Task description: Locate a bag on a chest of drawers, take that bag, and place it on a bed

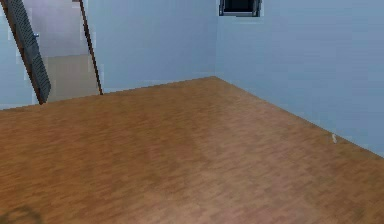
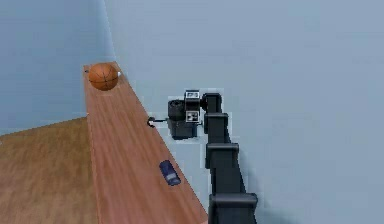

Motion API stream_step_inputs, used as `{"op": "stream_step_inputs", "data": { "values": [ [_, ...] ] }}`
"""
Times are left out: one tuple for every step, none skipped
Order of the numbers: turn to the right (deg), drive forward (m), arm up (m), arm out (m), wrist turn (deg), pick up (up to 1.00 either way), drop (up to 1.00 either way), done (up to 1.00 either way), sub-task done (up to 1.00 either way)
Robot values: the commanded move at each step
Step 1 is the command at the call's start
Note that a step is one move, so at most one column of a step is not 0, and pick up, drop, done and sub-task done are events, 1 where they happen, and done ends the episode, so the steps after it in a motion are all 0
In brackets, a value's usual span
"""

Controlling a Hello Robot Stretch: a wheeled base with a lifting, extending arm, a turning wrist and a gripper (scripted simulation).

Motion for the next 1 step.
{"op": "stream_step_inputs", "data": {
  "values": [
    [0.0, 0.0, -0.3, 0.0, 0.0, 0.0, 0.0, 0.0, 0.0]
  ]
}}
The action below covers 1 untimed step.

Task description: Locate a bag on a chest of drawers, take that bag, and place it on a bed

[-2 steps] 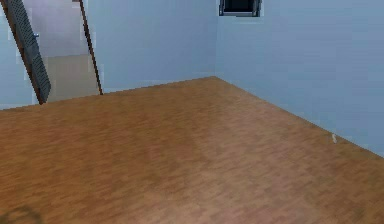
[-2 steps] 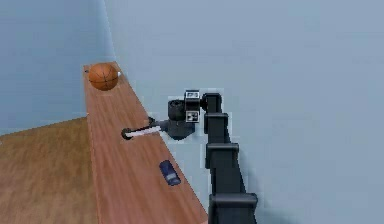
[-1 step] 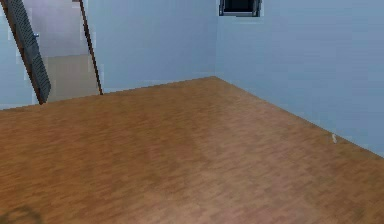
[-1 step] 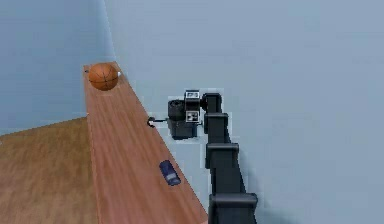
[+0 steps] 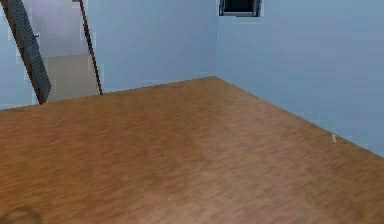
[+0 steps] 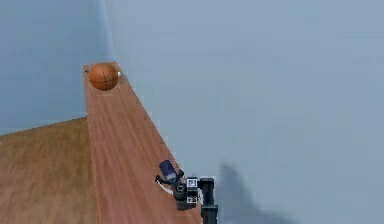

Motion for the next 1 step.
{"op": "stream_step_inputs", "data": {
  "values": [
    [0.0, 0.0, 0.0, 0.0, 0.0, 1.0, 0.0, 0.0, 0.0]
  ]
}}
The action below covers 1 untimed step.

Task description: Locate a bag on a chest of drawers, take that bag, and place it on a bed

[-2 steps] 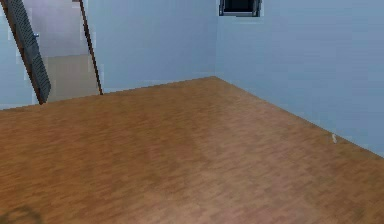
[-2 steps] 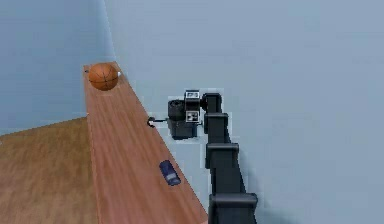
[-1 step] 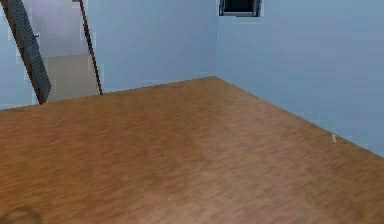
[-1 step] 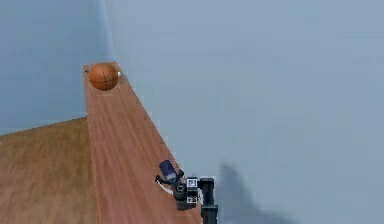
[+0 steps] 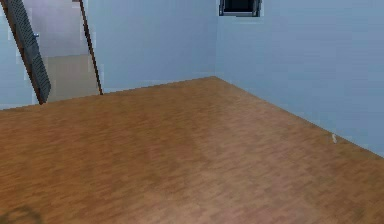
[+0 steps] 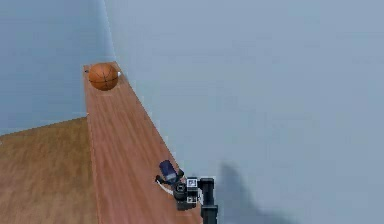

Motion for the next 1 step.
{"op": "stream_step_inputs", "data": {
  "values": [
    [0.0, 0.0, 0.1, 0.0, 0.0, 0.0, 0.0, 0.0, 0.0]
  ]
}}
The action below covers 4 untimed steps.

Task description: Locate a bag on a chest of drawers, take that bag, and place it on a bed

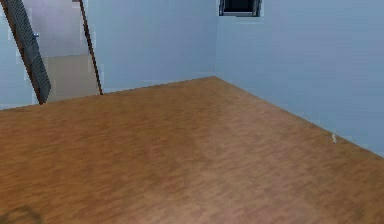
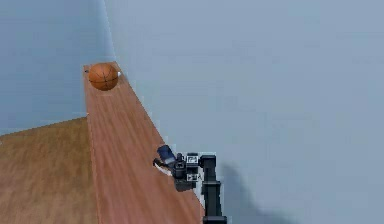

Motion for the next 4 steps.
{"op": "stream_step_inputs", "data": {
  "values": [
    [0.0, 0.0, 0.28, 0.0, 0.0, 0.0, 0.0, 0.0, 0.0],
    [0.0, 0.0, 0.0, 0.0, -45.0, 0.0, 0.0, 0.0, 0.0],
    [0.0, 0.0, 0.0, 0.0, -45.0, 0.0, 0.0, 0.0, 0.0],
    [0.0, 0.0, 0.0, 0.0, -21.0, 0.0, 0.0, 0.0, 0.0]
  ]
}}
